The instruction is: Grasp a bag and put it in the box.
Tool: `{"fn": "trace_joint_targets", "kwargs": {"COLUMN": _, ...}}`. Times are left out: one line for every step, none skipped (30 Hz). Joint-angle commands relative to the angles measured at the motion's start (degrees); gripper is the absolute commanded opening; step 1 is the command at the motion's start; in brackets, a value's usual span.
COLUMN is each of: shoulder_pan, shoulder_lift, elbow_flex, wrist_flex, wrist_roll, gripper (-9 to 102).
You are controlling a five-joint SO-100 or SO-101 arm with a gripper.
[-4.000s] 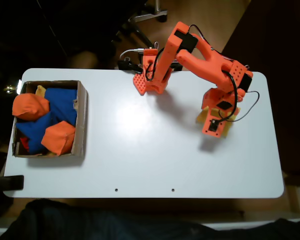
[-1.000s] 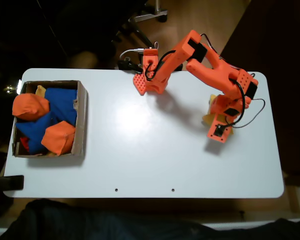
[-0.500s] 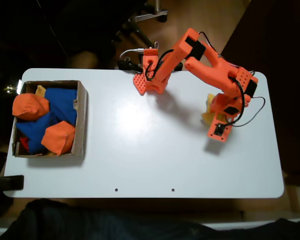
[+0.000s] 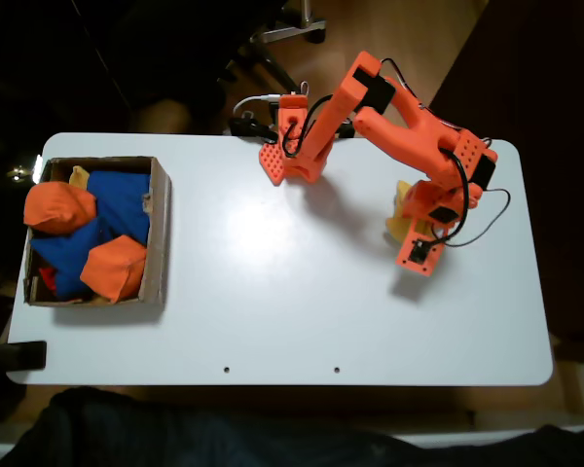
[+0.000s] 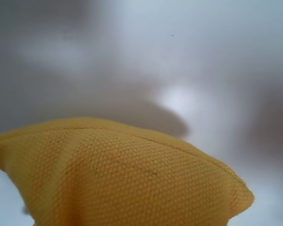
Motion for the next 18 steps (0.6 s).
{"fn": "trace_joint_targets", "kwargs": {"shoulder_pan": 0.70, "shoulder_lift": 4.83, "elbow_flex": -0.26, "wrist_flex": 0.79, "wrist_roll": -0.18, "gripper": 15}}
{"fn": "trace_joint_targets", "kwargs": {"shoulder_pan": 0.79, "shoulder_lift": 5.54, "elbow_flex": -0.35, "wrist_flex": 0.70, "wrist_roll": -0.18, "gripper": 15}}
{"fn": "trace_joint_targets", "kwargs": {"shoulder_pan": 0.88, "shoulder_lift": 6.15, "elbow_flex": -0.44, "wrist_flex": 0.62, "wrist_roll": -0.09, "gripper": 15}}
{"fn": "trace_joint_targets", "kwargs": {"shoulder_pan": 1.05, "shoulder_lift": 6.86, "elbow_flex": -0.44, "wrist_flex": 0.53, "wrist_roll": 0.00, "gripper": 15}}
{"fn": "trace_joint_targets", "kwargs": {"shoulder_pan": 1.23, "shoulder_lift": 7.47, "elbow_flex": -0.44, "wrist_flex": 0.44, "wrist_roll": 0.00, "gripper": 15}}
{"fn": "trace_joint_targets", "kwargs": {"shoulder_pan": 1.32, "shoulder_lift": 8.09, "elbow_flex": -0.44, "wrist_flex": 0.35, "wrist_roll": 0.09, "gripper": 15}}
{"fn": "trace_joint_targets", "kwargs": {"shoulder_pan": 1.49, "shoulder_lift": 8.61, "elbow_flex": -0.44, "wrist_flex": 0.26, "wrist_roll": 0.18, "gripper": 15}}
{"fn": "trace_joint_targets", "kwargs": {"shoulder_pan": 1.67, "shoulder_lift": 9.14, "elbow_flex": -0.53, "wrist_flex": 0.26, "wrist_roll": 0.18, "gripper": 15}}
{"fn": "trace_joint_targets", "kwargs": {"shoulder_pan": 1.76, "shoulder_lift": 9.67, "elbow_flex": -0.53, "wrist_flex": 0.18, "wrist_roll": 0.18, "gripper": 15}}
{"fn": "trace_joint_targets", "kwargs": {"shoulder_pan": 1.93, "shoulder_lift": 10.20, "elbow_flex": -0.53, "wrist_flex": 0.09, "wrist_roll": 0.18, "gripper": 14}}
{"fn": "trace_joint_targets", "kwargs": {"shoulder_pan": 2.02, "shoulder_lift": 10.63, "elbow_flex": -0.53, "wrist_flex": 0.00, "wrist_roll": 0.18, "gripper": 13}}
{"fn": "trace_joint_targets", "kwargs": {"shoulder_pan": 2.20, "shoulder_lift": 10.99, "elbow_flex": -0.53, "wrist_flex": -0.09, "wrist_roll": 0.18, "gripper": 12}}
{"fn": "trace_joint_targets", "kwargs": {"shoulder_pan": 2.37, "shoulder_lift": 11.43, "elbow_flex": -0.62, "wrist_flex": -0.09, "wrist_roll": 0.18, "gripper": 12}}
{"fn": "trace_joint_targets", "kwargs": {"shoulder_pan": 2.55, "shoulder_lift": 11.87, "elbow_flex": -0.62, "wrist_flex": -0.09, "wrist_roll": 0.18, "gripper": 12}}
{"fn": "trace_joint_targets", "kwargs": {"shoulder_pan": 2.72, "shoulder_lift": 12.22, "elbow_flex": -0.62, "wrist_flex": -0.09, "wrist_roll": 0.18, "gripper": 12}}
{"fn": "trace_joint_targets", "kwargs": {"shoulder_pan": 2.99, "shoulder_lift": 12.66, "elbow_flex": -0.62, "wrist_flex": -0.09, "wrist_roll": 0.18, "gripper": 12}}
{"fn": "trace_joint_targets", "kwargs": {"shoulder_pan": 3.25, "shoulder_lift": 13.10, "elbow_flex": -0.62, "wrist_flex": -0.09, "wrist_roll": 0.18, "gripper": 11}}
{"fn": "trace_joint_targets", "kwargs": {"shoulder_pan": 3.52, "shoulder_lift": 13.54, "elbow_flex": -0.62, "wrist_flex": -0.09, "wrist_roll": 0.18, "gripper": 11}}
